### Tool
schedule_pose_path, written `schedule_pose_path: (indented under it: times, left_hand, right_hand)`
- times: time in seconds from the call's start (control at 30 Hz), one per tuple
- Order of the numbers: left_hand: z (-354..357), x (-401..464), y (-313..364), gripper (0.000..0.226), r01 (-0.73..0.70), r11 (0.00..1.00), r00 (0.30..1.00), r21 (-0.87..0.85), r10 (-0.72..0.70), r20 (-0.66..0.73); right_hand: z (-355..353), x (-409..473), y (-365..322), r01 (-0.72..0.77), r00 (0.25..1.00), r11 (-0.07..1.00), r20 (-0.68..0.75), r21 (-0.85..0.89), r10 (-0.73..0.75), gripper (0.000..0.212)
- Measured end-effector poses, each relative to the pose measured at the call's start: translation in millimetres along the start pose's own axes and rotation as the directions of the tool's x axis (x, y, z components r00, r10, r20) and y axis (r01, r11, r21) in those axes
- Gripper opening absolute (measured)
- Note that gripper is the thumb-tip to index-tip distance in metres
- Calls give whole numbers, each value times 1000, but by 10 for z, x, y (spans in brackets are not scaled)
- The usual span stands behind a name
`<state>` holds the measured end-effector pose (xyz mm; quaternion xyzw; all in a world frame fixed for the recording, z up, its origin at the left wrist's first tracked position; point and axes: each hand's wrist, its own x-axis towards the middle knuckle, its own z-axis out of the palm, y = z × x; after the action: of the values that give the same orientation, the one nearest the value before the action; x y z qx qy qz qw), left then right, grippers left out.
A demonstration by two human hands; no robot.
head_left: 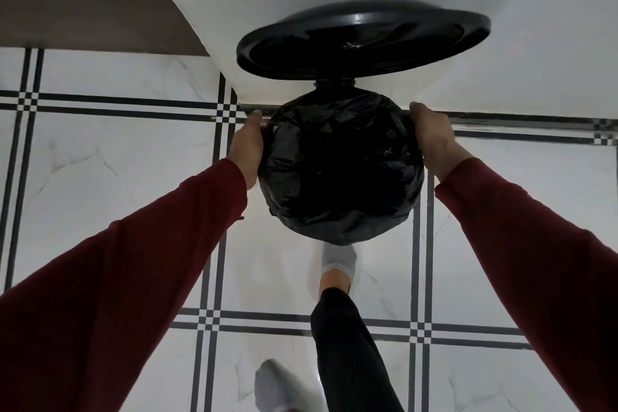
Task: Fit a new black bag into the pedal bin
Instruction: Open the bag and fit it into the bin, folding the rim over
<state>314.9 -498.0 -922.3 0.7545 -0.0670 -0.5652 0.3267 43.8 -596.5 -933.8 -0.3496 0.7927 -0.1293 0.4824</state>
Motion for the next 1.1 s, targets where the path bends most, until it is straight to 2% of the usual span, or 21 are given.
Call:
schedule_pose_path:
  times: [0.07,0.1,0.17,0.2,0.23,0.27,0.33,0.4,0.47,0.57,0.67,0.83,0.9,1.0,1.1]
  left_hand:
    - [-59,-48,-122,56,-78,992,989,104,90,-119]
    - [-76,-85,-193,57,-80,982,970,169,116,-213]
    - [-68,-191,-395,55,38,988,929,148,19,-369]
    - [-38,-282,-507,57,116,992,924,52,-88,-373]
    - [-7,-373,-615,60,198,975,916,-101,-221,-336]
    - [18,-460,-691,58,293,920,905,-260,-354,-234]
    - [57,-618,-738,51,426,817,885,-389,-465,-9]
    - [93,-694,-775,48,433,796,888,-422,-456,51]
    - [122,-760,-764,47,388,793,909,-469,-413,54]
    - [146,-761,-758,51,368,731,916,-574,-392,88]
    - [156,-769,-792,53,395,703,907,-591,-400,130]
    - [117,-757,-872,46,375,647,916,-664,-370,158]
    - [92,-720,-897,43,359,672,922,-647,-365,132]
    - [52,-700,-883,43,375,719,918,-586,-378,124]
    - [25,-689,-871,38,366,731,925,-576,-352,140]
  right_hand:
    - [-59,-175,93,68,989,995,-126,-76,-77,30]
    - [-89,-303,172,93,974,995,-202,-48,-101,28]
    - [-87,-558,380,78,949,992,-312,95,-45,22]
    - [-72,-685,485,32,947,986,-321,164,23,20]
    - [-23,-779,577,-33,952,972,-288,234,102,19]
    - [22,-853,648,-105,959,947,-220,305,178,18]
    - [88,-919,724,-222,954,867,-85,447,288,18]
    - [90,-939,732,-276,948,788,19,551,319,18]
    - [66,-892,736,-313,944,705,129,636,303,9]
    - [-30,-877,702,-461,886,574,308,677,348,23]
    - [-94,-826,711,-536,837,548,321,642,443,23]
    - [-72,-797,860,-498,860,485,338,719,382,9]
    - [-98,-804,927,-496,865,458,374,738,333,20]
    - [-120,-821,935,-505,862,487,386,713,329,42]
    - [-115,-825,888,-507,862,533,379,677,337,32]
